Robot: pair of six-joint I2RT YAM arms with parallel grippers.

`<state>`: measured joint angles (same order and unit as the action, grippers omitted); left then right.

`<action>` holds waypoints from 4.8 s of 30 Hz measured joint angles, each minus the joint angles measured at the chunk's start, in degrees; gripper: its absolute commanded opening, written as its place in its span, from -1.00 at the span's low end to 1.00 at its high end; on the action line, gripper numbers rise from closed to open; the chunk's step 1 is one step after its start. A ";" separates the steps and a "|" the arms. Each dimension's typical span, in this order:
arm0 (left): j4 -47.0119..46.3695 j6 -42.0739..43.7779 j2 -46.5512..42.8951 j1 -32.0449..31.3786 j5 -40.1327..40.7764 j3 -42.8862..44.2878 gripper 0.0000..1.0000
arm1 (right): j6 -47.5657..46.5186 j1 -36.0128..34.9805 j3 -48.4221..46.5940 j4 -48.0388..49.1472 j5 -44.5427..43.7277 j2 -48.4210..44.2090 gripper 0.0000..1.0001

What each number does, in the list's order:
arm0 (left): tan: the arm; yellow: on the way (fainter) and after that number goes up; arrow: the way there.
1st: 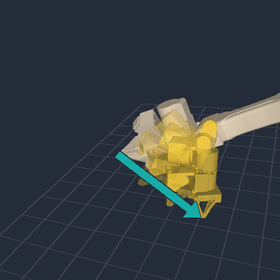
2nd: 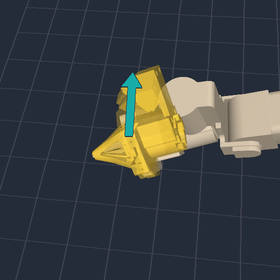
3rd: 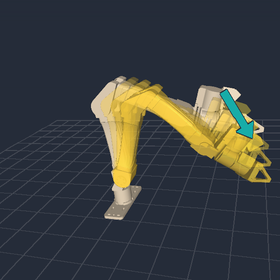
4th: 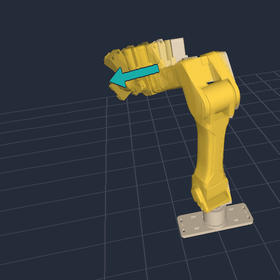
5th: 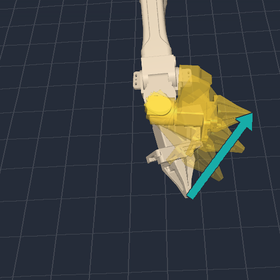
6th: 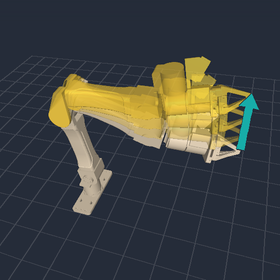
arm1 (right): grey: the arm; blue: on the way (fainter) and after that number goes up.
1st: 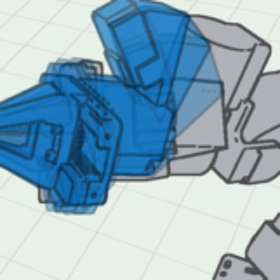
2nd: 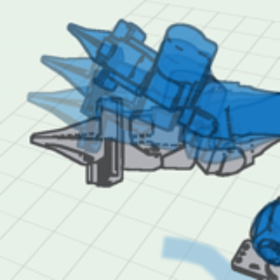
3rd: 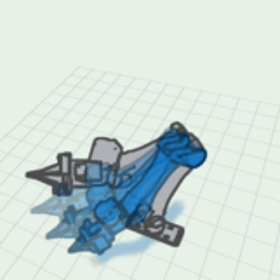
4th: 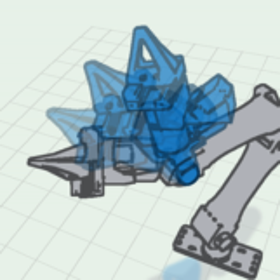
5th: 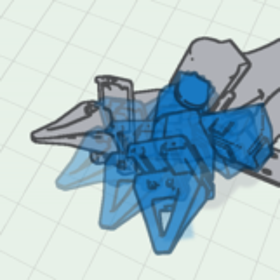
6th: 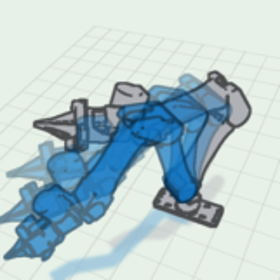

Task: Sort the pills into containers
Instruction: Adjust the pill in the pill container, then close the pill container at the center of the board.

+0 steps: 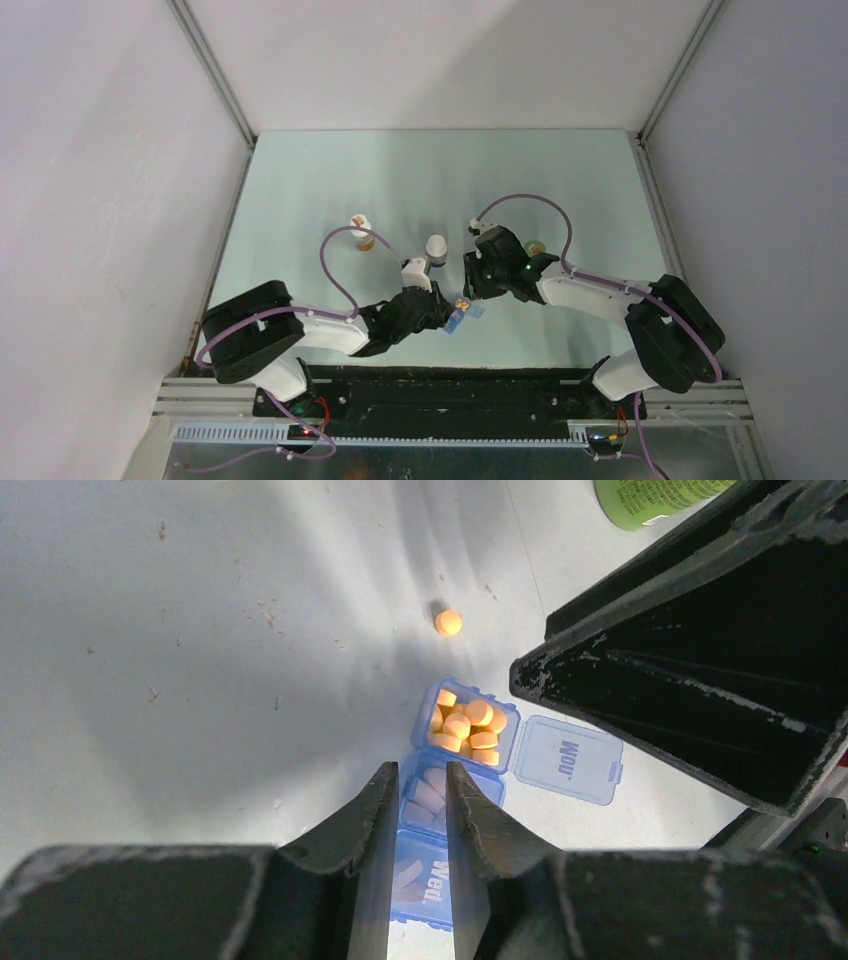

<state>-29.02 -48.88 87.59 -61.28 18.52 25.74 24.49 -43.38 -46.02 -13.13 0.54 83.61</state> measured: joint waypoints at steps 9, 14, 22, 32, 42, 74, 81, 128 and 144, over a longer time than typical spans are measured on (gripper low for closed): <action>0.02 0.00 0.00 0.00 0.37 0.00 -0.47 | -1.22 -0.46 0.00 -0.35 1.90 2.71 -0.40; 0.02 0.00 0.00 0.00 0.35 0.00 -0.47 | -1.25 -0.81 -0.09 -0.07 2.34 4.33 -0.40; 0.02 0.00 0.00 0.00 0.35 0.00 -0.48 | -1.18 -0.83 -0.09 0.09 2.03 4.28 -0.37; 0.15 0.07 -0.11 0.00 0.63 0.00 -0.48 | -0.96 -0.81 -0.09 -1.38 0.20 -0.50 -0.29; 0.24 0.50 -0.22 0.00 0.79 0.00 -0.48 | -2.10 -1.11 -0.09 -2.01 3.15 1.99 -0.18; 3.26 2.40 -2.58 0.04 1.70 -0.76 -0.11 | -1.95 -1.07 -0.09 -0.70 5.77 3.50 0.08; 5.88 2.93 -4.96 0.04 1.88 -1.84 0.09 | -0.63 -0.22 -0.09 -0.87 5.73 1.27 0.18; 3.48 4.96 -3.93 0.04 -2.93 -1.77 -0.11 | 12.07 5.29 15.50 2.03 9.66 -12.66 -0.15; 2.75 6.49 -2.38 -0.11 -3.98 -0.20 -0.35 | 16.11 1.90 15.50 15.63 11.91 -7.76 0.03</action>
<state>-26.26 -42.39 85.21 -61.39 14.55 25.54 40.60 -41.47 -30.52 2.50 12.45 75.85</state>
